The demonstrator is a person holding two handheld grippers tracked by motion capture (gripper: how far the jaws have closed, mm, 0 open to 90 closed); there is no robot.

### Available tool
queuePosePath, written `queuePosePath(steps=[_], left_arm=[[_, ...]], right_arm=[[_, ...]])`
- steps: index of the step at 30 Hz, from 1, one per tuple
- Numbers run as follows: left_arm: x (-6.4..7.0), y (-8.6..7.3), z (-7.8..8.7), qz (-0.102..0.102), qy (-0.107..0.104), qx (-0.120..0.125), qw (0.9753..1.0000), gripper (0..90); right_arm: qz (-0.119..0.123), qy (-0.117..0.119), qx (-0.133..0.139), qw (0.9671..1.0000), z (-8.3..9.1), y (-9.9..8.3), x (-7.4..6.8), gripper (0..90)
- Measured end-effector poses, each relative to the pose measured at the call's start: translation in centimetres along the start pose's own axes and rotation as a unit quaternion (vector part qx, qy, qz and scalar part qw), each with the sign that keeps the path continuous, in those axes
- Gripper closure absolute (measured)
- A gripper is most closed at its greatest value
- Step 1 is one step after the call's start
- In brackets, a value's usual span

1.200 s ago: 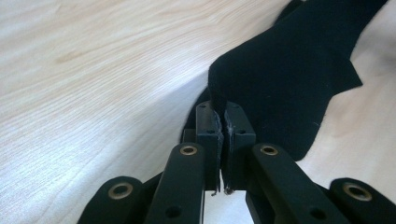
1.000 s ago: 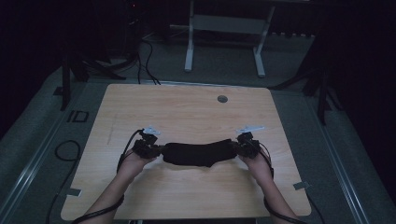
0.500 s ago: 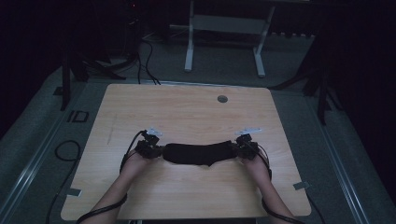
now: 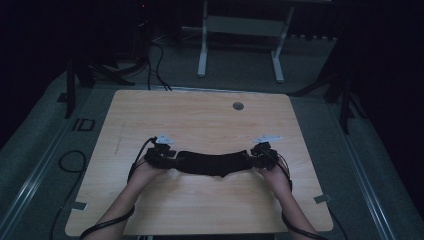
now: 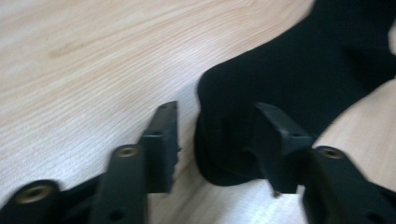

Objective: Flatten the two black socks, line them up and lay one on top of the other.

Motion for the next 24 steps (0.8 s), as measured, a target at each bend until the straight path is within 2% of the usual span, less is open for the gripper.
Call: queuePosePath(steps=[4, 7, 9, 10, 13, 16, 21, 24], left_arm=[[0.3, 0.3, 0.6, 0.000, 0.003, 0.007, 1.0000, 27.4], [0.4, 0.5, 0.9, 0.002, 0.003, 0.016, 0.9999, 14.6], [0.4, 0.4, 1.5, 0.001, 0.008, 0.025, 0.9997, 11.7], [0.4, 0.4, 1.7, 0.002, 0.007, 0.029, 0.9995, 10.7], [0.1, 0.0, 2.3, -0.001, 0.019, 0.037, 0.9991, 8.7], [-0.4, -0.9, 2.7, -0.003, 0.030, 0.039, 0.9988, 8.6], [-1.4, -2.3, 3.2, 0.004, 0.046, 0.042, 0.9980, 8.6], [-1.8, -3.1, 3.4, 0.008, 0.048, 0.041, 0.9980, 8.6]], right_arm=[[0.000, 0.017, 0.003, 0.9998, 0.4, 0.7, -0.2, 37.8], [-0.001, 0.025, 0.007, 0.9997, 0.5, 1.0, -0.3, 34.0], [-0.002, 0.030, 0.019, 0.9994, 0.8, 1.3, -0.4, 27.8], [-0.003, 0.037, 0.021, 0.9991, 0.9, 1.3, -0.4, 21.3], [0.007, 0.045, 0.019, 0.9988, 1.0, 1.0, -0.5, 15.1], [0.020, 0.040, 0.015, 0.9989, 1.0, 0.6, -0.3, 13.9], [0.025, 0.025, 0.020, 0.9992, 1.2, -0.2, 0.4, 13.8], [0.025, 0.013, 0.022, 0.9994, 1.3, -1.0, 1.2, 13.6]])
Point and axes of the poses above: each handheld gripper's, and its own axes: z roughly backward along the jaws, y roughly out of its top, x roughly to its right, the point moved 10 cm from there along -z, roughly forward along the jaws, and after that the axes turned 6 degrees about z, right-handed, at the moved point
